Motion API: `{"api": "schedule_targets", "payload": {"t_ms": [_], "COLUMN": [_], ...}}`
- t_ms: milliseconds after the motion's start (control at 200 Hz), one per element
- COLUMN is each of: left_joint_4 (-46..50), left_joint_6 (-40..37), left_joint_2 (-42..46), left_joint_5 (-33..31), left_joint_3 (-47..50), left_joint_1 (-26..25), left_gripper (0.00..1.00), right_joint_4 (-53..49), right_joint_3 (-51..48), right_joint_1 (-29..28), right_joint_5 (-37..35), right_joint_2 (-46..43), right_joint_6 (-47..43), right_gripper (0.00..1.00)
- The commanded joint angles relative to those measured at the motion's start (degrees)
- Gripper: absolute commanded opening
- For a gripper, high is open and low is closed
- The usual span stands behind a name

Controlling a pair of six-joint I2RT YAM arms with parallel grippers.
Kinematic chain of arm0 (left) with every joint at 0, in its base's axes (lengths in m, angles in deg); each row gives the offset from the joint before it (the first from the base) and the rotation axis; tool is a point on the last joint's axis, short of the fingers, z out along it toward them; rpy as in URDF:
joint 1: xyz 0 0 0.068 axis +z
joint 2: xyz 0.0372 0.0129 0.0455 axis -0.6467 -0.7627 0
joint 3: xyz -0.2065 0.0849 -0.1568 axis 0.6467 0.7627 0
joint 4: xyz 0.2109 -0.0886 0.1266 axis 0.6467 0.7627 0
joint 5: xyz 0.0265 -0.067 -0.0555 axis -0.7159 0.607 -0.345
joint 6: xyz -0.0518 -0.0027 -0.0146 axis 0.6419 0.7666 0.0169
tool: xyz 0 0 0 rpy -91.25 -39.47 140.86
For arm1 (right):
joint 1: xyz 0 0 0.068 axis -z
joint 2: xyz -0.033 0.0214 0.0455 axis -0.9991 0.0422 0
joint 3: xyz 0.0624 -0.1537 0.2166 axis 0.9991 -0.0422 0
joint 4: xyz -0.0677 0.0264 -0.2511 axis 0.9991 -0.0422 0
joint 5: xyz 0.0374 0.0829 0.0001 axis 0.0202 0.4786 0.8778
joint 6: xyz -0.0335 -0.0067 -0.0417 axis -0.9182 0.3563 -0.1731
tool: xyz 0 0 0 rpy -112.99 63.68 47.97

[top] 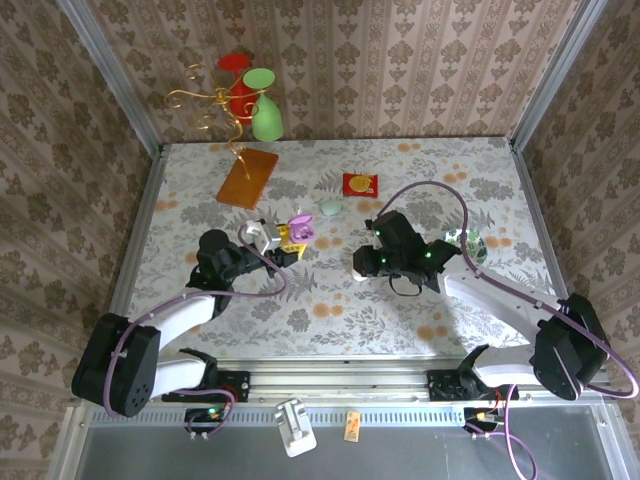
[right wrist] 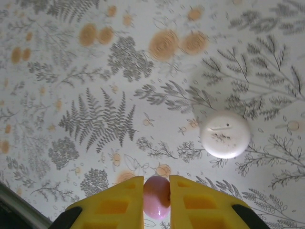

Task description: Insert wireless bluetooth earbuds into charging case

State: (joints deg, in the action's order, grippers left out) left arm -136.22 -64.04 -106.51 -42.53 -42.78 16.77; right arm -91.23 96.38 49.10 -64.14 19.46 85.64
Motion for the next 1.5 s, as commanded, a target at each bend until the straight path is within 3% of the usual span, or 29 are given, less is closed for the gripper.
{"api": "schedule_targets", "payload": {"t_ms": [0, 585, 1495], "left_joint_4": [-0.9, -1.8, 2.1], "left_joint_6": [-1.5, 0.6, -0.6], "left_joint_2": [-0.7, -1.3, -0.2], "left_joint_5": [-0.1, 1.4, 3.2], "left_joint_3": [-0.7, -0.1, -0.9], "left_joint_1": [-0.9, -2.2, -2.2], "left_gripper": [0.26, 0.26, 0.26], "right_joint_4": [-4.0, -1.8, 0.7], "right_joint_3": [4.8, 20.6, 20.2], "right_joint_1": [-1.3, -6.9, -7.1], "right_joint_5": [-3.1, -2.5, -4.1], "right_joint_2": [-0.9, 7.8, 7.6], "right_joint_6": [-4.2, -11.8, -12.2], "right_gripper": [0.19, 0.18, 0.18]}}
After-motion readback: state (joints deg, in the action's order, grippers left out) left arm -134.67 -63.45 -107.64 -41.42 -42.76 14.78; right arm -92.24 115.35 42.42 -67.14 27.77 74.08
